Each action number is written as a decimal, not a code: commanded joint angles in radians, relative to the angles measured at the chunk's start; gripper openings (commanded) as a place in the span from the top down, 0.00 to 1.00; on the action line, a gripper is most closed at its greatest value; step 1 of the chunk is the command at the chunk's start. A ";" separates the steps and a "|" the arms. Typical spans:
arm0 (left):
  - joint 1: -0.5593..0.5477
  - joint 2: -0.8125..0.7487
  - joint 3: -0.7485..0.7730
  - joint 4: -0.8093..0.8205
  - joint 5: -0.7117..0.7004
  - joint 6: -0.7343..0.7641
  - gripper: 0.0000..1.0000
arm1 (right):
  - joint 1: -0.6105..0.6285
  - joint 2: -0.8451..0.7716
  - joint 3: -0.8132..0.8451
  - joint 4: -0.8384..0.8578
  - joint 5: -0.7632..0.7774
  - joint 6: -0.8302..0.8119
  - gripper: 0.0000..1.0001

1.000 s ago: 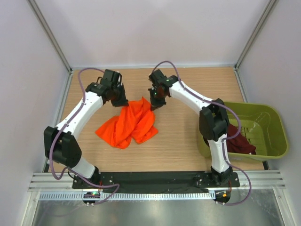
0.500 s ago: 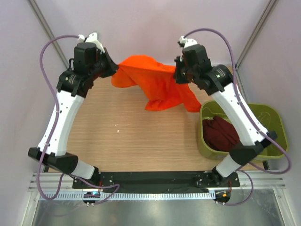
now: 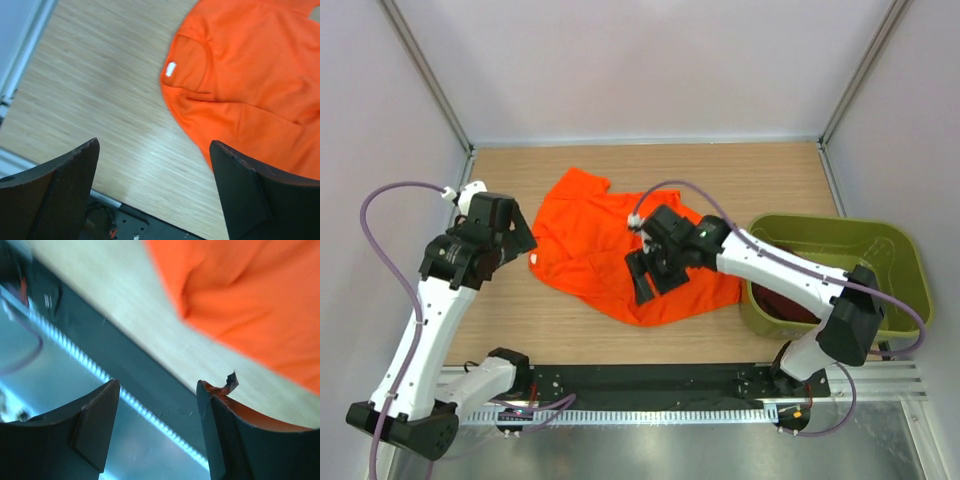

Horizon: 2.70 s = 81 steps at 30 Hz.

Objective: Fold and stack the t-shirts
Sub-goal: Flatten the tshirt out

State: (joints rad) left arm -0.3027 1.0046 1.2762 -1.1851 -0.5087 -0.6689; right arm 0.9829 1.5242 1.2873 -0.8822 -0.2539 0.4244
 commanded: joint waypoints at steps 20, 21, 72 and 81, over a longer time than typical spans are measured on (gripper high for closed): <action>0.028 0.725 -0.014 0.349 0.441 -0.322 0.20 | -0.331 0.333 0.285 -0.115 0.309 0.005 0.34; 0.042 0.761 0.003 0.316 0.440 -0.327 0.20 | -0.339 0.340 0.297 -0.118 0.306 0.005 0.34; -0.262 1.022 0.333 0.248 0.263 -0.051 0.43 | -0.429 -0.064 -0.005 -0.169 0.300 0.008 0.42; -0.260 1.054 0.350 0.233 0.213 -0.054 0.54 | -0.428 -0.079 -0.003 -0.170 0.301 0.002 0.42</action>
State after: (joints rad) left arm -0.5674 2.0418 1.5799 -0.9367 -0.2474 -0.7078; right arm 0.5526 1.4815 1.2659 -1.0626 0.0360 0.4221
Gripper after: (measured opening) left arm 0.466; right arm 0.576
